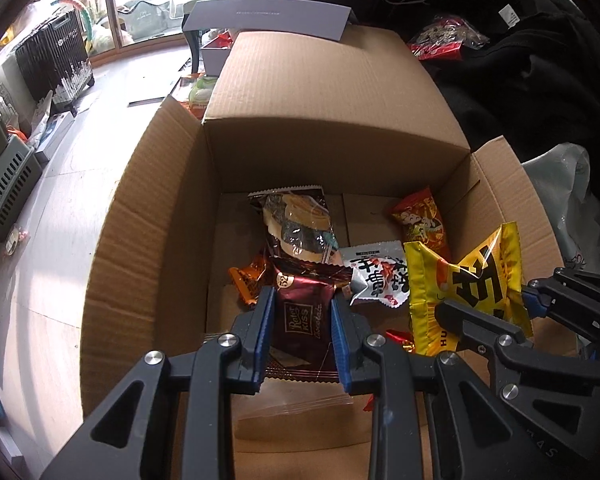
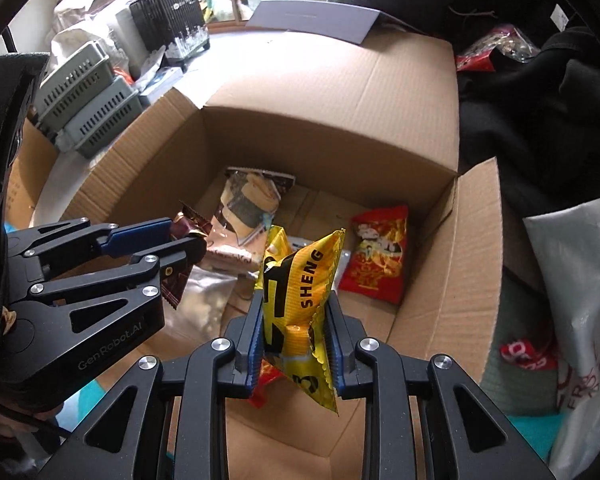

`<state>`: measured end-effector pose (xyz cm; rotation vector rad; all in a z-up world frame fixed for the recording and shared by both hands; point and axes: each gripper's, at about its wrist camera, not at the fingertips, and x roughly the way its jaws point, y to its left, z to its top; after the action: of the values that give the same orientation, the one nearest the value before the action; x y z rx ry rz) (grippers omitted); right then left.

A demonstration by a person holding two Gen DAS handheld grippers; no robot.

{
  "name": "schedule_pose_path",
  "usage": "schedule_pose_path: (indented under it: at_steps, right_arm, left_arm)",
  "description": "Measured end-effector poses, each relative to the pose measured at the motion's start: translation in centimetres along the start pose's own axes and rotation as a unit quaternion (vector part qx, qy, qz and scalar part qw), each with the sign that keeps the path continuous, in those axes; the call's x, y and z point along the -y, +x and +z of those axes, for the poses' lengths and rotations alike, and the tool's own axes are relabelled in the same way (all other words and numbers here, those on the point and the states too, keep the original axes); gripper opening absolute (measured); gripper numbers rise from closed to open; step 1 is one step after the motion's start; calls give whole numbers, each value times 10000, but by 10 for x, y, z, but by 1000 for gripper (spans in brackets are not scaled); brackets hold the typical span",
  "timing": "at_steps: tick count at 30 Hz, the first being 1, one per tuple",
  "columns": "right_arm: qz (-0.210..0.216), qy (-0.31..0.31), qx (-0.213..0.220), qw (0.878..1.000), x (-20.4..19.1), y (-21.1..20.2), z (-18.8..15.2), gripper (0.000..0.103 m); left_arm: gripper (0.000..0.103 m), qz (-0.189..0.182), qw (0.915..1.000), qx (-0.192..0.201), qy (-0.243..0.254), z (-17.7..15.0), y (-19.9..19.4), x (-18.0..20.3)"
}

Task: Organize snacks
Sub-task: 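Carry the chocolate bar and chip bag over the box with both tools, then open both tools to drop the chocolate bar and chip bag into the box, then withdraw both tools from the box toward the pouch and lollipop on the mat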

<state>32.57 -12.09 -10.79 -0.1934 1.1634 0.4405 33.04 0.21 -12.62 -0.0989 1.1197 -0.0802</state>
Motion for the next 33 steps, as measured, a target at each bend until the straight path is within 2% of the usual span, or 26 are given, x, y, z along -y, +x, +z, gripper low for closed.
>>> schedule_pose_path:
  at_steps: [8,9,10,14,15,19,22,23,24,26,33]
  right_arm:
    - [-190,35,-360,9992,-6,17,-6,30]
    - [-221,83,-386,9990,-5,18,-6,36]
    - [-263,136,-410,9987,-5,18,-7,47]
    - [-242,257,-324,9989,-4,10,-7,56]
    - [-292,251,-302,9988,-4,7,-6,62]
    - [-414,190,-131,9989,-6,-9,-4,68]
    - [-438,183,7,9989,-7,-24,-5,69]
    - [-444,188,52,9988,-7,-30,-5,69]
    - [-450,192,90,9988,-8,-36,-5,69]
    - [-460,194,182,9986,-10,-48,-4,69]
    - [-539,117,628,9965,-21,-100,-4,69]
  left_arm:
    - [26,51,9996,-275,-77,-9,8,-8]
    - [26,28,9995,-317,-76,-10,8,-8]
    - [26,7,9993,-358,-72,-10,9,-8]
    - [27,8,9991,-418,-118,-11,6,-7]
    - [27,10,9991,-393,-147,-12,3,-7]
    - [27,10,9994,-248,-243,-10,-11,-8]
    - [29,54,9994,-177,-298,-7,-24,-8]
    - [37,69,9994,-150,-303,-6,-29,-7]
    - [50,63,9995,-99,-305,-5,-35,-7]
    - [63,33,9995,40,-297,-3,-48,-6]
    - [63,168,9984,501,-186,-3,-107,4]
